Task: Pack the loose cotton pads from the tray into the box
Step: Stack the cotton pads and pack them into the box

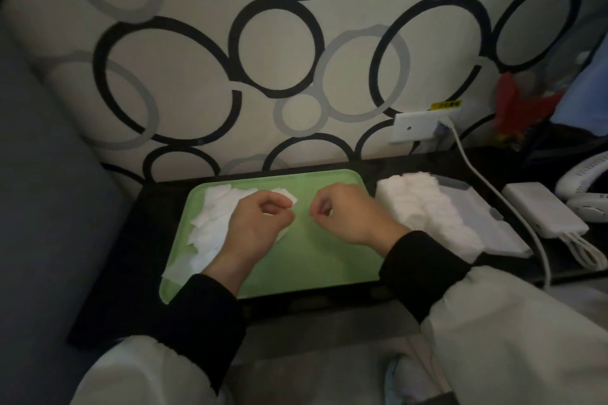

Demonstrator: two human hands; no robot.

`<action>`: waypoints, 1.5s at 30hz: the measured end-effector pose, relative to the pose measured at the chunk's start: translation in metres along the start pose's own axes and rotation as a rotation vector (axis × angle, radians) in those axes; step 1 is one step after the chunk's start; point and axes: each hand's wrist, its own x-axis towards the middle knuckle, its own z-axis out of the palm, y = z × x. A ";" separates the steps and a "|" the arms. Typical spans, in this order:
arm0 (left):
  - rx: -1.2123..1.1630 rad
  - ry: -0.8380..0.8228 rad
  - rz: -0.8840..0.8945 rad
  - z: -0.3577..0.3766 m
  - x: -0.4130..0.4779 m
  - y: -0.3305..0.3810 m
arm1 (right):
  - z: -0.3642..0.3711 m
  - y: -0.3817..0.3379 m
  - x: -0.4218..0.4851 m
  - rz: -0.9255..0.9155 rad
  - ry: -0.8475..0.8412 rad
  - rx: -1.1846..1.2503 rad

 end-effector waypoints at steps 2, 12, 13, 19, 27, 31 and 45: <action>0.073 0.071 0.017 -0.021 0.003 -0.008 | 0.021 -0.009 0.008 -0.001 -0.047 0.029; 0.118 0.125 -0.034 -0.092 0.009 -0.046 | 0.063 -0.044 0.045 0.181 0.035 0.293; 0.103 0.125 -0.036 -0.097 0.009 -0.048 | 0.066 -0.047 0.048 0.201 0.044 0.314; 0.063 0.109 -0.040 -0.104 0.007 -0.049 | 0.078 -0.056 0.059 0.319 0.076 0.466; 0.038 0.091 -0.037 -0.100 0.006 -0.045 | 0.073 -0.054 0.063 0.334 0.118 0.741; 0.046 0.090 -0.040 -0.097 0.005 -0.043 | 0.063 -0.052 0.056 0.269 0.085 0.824; -0.429 -0.140 -0.118 -0.060 -0.006 -0.014 | 0.039 -0.039 0.026 0.074 -0.214 1.036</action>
